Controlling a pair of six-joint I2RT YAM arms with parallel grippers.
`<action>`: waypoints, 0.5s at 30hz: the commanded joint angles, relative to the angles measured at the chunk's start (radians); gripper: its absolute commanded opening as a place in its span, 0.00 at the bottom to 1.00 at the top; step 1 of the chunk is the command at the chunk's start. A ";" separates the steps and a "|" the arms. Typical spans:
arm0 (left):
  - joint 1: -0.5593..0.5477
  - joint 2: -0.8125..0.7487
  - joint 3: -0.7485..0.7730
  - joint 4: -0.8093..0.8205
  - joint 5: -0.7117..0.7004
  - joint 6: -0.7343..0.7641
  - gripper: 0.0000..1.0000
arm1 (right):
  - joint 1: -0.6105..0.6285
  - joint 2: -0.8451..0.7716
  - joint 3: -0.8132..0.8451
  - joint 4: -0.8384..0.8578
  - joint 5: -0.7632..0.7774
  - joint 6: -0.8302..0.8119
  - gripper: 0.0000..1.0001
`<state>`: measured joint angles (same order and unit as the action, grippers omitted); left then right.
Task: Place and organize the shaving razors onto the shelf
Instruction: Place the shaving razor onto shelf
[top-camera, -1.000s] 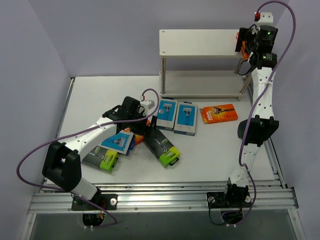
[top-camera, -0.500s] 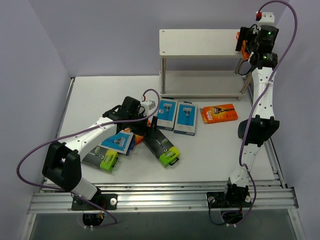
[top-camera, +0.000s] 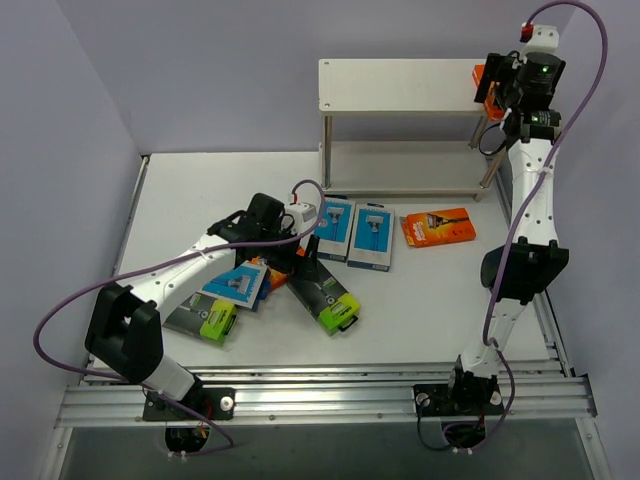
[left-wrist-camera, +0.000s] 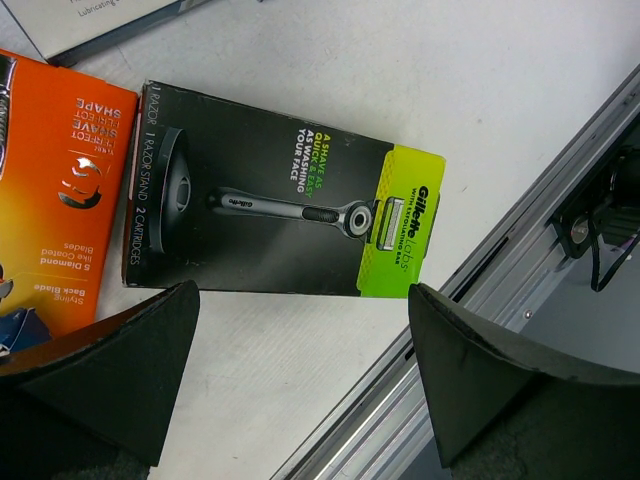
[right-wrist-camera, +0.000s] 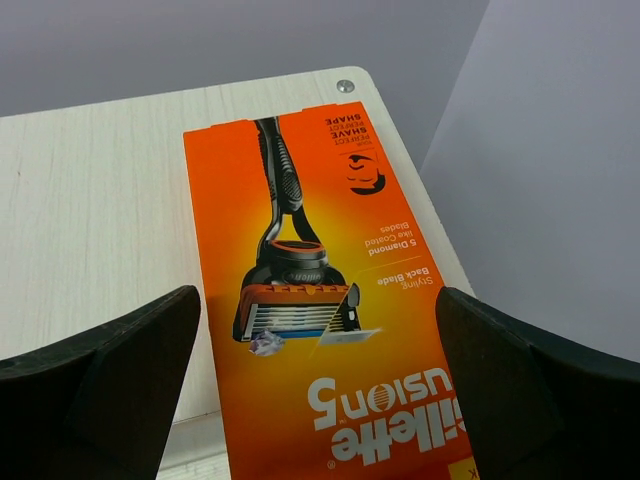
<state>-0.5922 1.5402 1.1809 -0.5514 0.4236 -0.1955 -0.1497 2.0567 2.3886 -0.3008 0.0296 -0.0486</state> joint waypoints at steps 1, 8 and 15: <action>-0.006 0.000 0.052 -0.013 0.018 0.027 0.94 | -0.002 -0.082 -0.011 0.084 0.015 0.018 1.00; -0.009 -0.015 0.057 -0.018 0.027 0.036 0.94 | -0.002 -0.141 -0.056 0.146 -0.003 0.049 1.00; -0.014 -0.040 0.059 -0.025 -0.014 0.047 0.94 | -0.002 -0.236 -0.078 0.134 0.021 0.110 0.98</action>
<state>-0.5987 1.5387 1.1934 -0.5747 0.4225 -0.1715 -0.1497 1.9438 2.3276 -0.2272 0.0303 0.0151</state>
